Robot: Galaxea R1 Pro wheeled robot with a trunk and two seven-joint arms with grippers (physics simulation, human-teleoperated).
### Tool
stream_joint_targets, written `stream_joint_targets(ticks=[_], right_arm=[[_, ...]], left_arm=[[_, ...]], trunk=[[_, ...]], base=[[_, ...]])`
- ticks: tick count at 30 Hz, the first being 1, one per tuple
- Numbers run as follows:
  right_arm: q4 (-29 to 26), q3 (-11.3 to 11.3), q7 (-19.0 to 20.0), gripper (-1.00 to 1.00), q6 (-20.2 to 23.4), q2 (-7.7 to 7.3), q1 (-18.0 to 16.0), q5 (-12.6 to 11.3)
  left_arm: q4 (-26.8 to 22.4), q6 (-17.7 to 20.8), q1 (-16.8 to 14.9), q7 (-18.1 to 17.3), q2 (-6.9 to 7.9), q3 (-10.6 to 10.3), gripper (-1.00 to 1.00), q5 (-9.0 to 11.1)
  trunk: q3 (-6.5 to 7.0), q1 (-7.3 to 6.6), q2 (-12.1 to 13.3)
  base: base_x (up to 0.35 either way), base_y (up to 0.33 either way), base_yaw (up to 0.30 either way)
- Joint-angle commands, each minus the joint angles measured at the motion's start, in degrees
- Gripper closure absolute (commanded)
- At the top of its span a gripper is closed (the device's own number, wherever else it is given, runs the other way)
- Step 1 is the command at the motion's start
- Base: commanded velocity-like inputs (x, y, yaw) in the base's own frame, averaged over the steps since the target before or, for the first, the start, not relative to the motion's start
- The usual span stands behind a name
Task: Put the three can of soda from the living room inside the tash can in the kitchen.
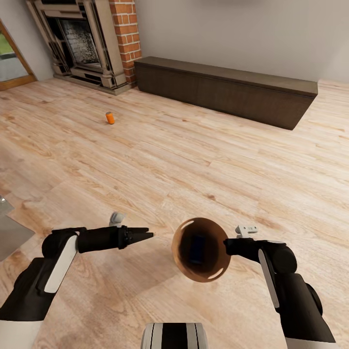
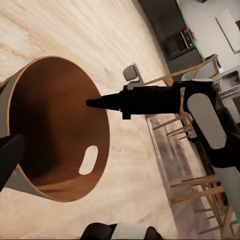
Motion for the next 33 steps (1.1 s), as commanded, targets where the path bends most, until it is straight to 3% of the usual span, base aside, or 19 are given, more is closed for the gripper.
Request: stream_joint_targets(ticks=[1,23,24,26,33], right_arm=[[0.0,0.0,0.3,1.0,0.2,0.01,0.0,-1.6],[0.0,-0.1,0.4,1.0,0.2,-0.34,0.0,-1.5],[0.0,-0.4,0.3,1.0,0.1,-0.36,0.0,0.1],[0.0,-0.5,0.4,1.0,0.2,-0.35,0.0,0.6],[0.0,-0.5,0.5,1.0,0.2,-0.7,0.0,8.5]], left_arm=[[0.0,0.0,0.0,-0.1,0.11,0.0,-1.0,0.0],[0.6,0.6,0.0,0.4,0.03,0.0,-1.0,-0.6],[0.9,0.5,0.0,0.1,0.37,0.2,-1.0,-0.5],[1.3,0.5,0.0,0.0,0.55,0.1,-1.0,-0.5],[1.5,0.5,0.0,0.1,0.55,0.0,-1.0,-0.5]], trunk=[[0.0,-0.01,0.0],[0.0,-0.01,0.0],[0.0,0.0,0.0],[0.0,0.0,0.0],[0.0,0.0,0.0]], base=[[0.0,0.0,0.0],[0.0,0.0,0.0],[0.0,0.0,0.0],[0.0,0.0,0.0],[0.0,0.0,0.0]])
